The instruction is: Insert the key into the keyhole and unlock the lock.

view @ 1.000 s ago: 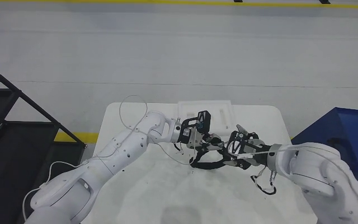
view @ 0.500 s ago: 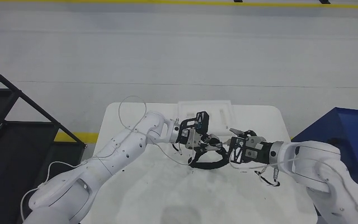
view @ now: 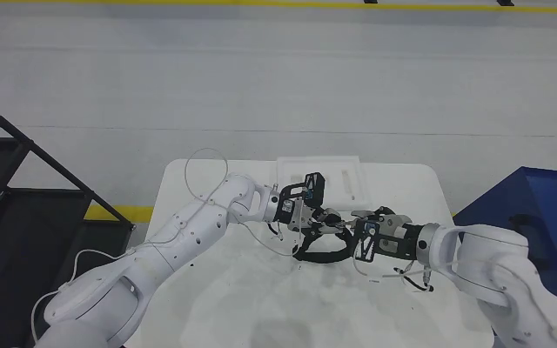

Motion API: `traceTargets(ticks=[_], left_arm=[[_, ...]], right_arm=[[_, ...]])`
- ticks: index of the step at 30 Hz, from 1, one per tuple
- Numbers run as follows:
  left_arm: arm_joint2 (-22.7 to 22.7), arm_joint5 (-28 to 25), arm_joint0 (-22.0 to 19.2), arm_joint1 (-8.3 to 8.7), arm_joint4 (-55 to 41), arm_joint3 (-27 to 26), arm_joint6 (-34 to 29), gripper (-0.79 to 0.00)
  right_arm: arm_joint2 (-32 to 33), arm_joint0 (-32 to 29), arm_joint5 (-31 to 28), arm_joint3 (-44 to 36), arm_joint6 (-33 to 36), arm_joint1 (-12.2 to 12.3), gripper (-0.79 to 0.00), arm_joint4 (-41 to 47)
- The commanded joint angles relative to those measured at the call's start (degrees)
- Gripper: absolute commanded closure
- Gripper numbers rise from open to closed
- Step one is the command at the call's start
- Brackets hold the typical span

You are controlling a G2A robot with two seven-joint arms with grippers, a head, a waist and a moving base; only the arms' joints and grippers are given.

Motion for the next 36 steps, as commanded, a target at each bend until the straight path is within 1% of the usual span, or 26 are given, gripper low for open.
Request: traceTargets(ticks=[1,5,8,13,25,26,27,28,32,36], left_arm=[[0.04,0.00,-0.05,0.01,0.03,-0.08,0.09,0.000],[0.19,0.00,-0.14,0.06,0.10,-0.26,0.15,0.000],[0.32,0.00,-0.17,0.10,0.19,-0.46,0.18,0.000],[0.61,0.00,-0.23,0.11,0.28,-0.59,0.24,0.000],[1.01,0.00,-0.53,0.12,1.08,-0.66,0.86,0.000],[0.99,0.00,-0.56,0.13,1.35,-0.49,0.76,0.000],[0.96,0.00,-0.56,0.14,1.55,-0.36,0.68,0.000],[0.89,0.00,-0.51,0.16,1.66,-0.17,0.64,0.000],[1.12,0.00,0.07,0.31,1.87,0.33,0.17,0.000],[1.74,0.00,1.38,0.59,1.74,1.46,-0.43,0.000]], right_arm=[[0.04,-0.15,0.18,0.02,-0.21,0.03,0.000,-0.05],[0.27,-0.49,0.70,0.59,-0.91,0.07,0.000,1.35],[0.69,-0.69,1.53,1.59,-1.42,0.07,0.000,4.23],[1.10,-0.57,3.05,2.85,0.14,0.12,0.000,8.82],[0.38,2.13,8.04,8.64,6.52,0.14,0.000,27.53],[0.12,2.53,8.10,9.08,7.32,0.16,-0.169,28.64],[-0.10,3.00,8.06,9.34,7.81,0.16,-0.714,29.65],[-0.24,3.42,8.06,9.68,8.17,0.17,-0.785,30.42],[-0.33,4.32,7.51,11.18,8.51,0.27,-0.785,33.33],[0.90,3.97,6.73,12.97,7.38,0.51,-0.785,36.81]])
